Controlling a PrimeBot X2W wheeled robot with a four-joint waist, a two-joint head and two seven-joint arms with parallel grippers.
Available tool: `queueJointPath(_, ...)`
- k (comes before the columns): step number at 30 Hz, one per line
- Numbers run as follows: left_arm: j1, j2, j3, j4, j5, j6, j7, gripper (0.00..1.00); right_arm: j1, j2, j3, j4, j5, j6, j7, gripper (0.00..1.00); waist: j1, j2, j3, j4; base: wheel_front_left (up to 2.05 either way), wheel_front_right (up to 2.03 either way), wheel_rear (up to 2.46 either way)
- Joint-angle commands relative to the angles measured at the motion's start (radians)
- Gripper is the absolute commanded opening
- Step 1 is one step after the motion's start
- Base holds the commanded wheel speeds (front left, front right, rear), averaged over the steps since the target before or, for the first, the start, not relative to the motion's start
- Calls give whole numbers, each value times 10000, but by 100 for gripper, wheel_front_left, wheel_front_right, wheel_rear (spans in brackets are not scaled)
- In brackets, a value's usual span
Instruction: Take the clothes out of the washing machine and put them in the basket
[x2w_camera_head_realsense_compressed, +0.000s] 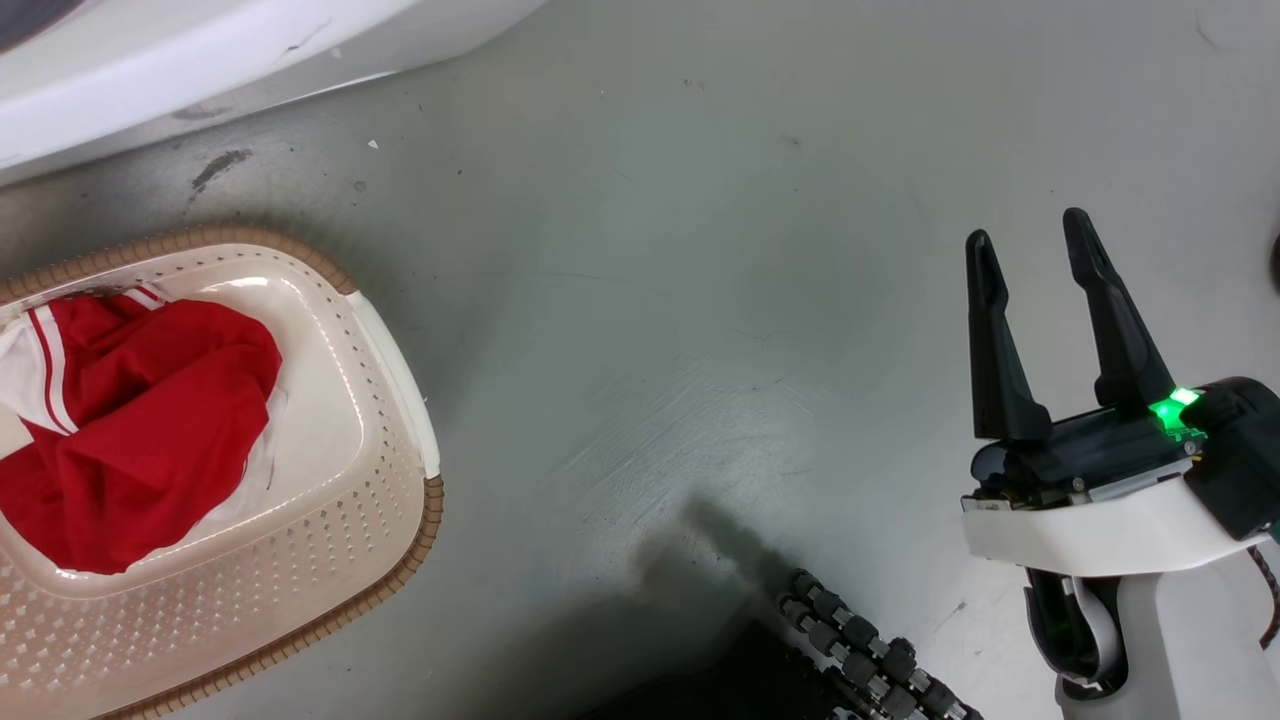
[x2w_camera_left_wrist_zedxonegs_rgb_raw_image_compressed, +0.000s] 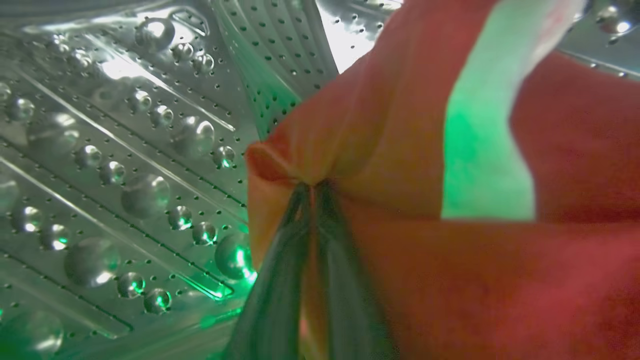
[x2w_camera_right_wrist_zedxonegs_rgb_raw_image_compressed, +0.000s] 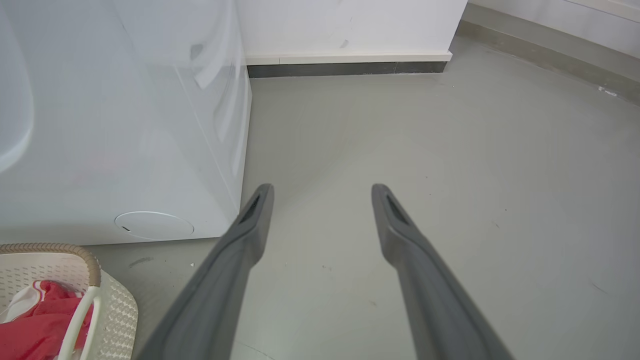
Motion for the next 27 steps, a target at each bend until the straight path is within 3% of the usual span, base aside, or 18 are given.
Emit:
queueJointPath(1, 126, 58, -166, 175, -47, 15, -177, 0, -176, 19, 18, -2, 40, -14, -24, 100, -1, -1, -6, 7, 0, 0, 0)
queueJointPath(6, 42, 201, -604, 177, -392, 15, -994, 0, -412, 17, -16, 31, -69, -14, -24, 100, -1, -1, -230, 46, 0, 0, 0)
queueJointPath(13, 803, 117, -1320, 112, -1186, 15, -2680, 0, -568, 16, -520, 165, -494, -14, -24, 100, -1, -1, -1125, 642, 0, 0, 0)
queueJointPath(27, 3981, -145, -3042, -530, -2916, 15, -5928, 0, 95, 13, -992, 690, -1666, -14, -24, 100, -1, -1, -3964, 2107, 0, 0, 0)
